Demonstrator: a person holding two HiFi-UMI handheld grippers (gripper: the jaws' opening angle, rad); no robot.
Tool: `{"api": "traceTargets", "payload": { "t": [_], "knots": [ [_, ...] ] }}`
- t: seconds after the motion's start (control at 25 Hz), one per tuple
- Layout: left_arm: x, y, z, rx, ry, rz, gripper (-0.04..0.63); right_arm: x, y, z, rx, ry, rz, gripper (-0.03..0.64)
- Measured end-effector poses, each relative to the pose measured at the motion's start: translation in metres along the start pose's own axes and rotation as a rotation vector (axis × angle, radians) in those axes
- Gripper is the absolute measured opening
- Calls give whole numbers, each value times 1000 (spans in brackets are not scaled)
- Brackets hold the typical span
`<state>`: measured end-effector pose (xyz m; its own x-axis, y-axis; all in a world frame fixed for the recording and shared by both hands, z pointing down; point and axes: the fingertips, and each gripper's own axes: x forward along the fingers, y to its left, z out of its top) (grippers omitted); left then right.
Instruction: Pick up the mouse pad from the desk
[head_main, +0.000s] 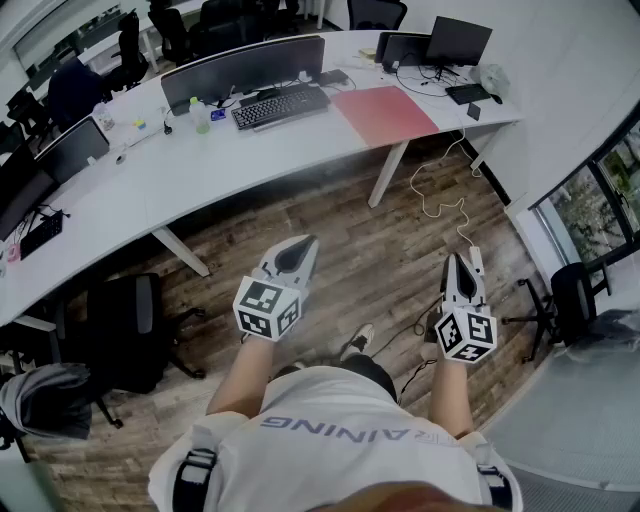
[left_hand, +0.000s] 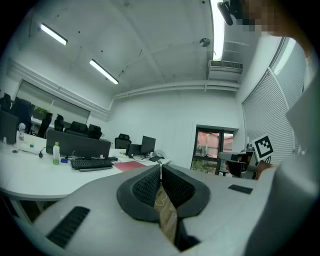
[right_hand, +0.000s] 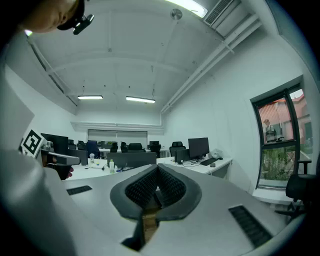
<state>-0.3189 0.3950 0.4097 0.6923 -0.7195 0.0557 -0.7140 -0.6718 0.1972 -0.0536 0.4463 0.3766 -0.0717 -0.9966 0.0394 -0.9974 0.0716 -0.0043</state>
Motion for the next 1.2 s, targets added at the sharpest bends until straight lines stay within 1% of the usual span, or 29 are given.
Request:
{"api": "traceTargets", "payload": {
  "t": [0.36,0.52,0.64,1.0,1.2],
  "knots": [
    [0,-2,2,0,-1,-7,38,0,1,0,-2,2,-6,21],
    [0,-3,2,2,1,-7,38,-2,-2,2,30,-26,-10,21],
    [2,-1,4,4,2,-3,38,-1,-4,4,32,-37,-13,23],
    [22,5,5,-2,24,29,38,17,-27,-1,71,-7,-18,22],
    [46,16,7,-7,39,66,38,43,-40,-3,93,4,13,21]
  ]
}}
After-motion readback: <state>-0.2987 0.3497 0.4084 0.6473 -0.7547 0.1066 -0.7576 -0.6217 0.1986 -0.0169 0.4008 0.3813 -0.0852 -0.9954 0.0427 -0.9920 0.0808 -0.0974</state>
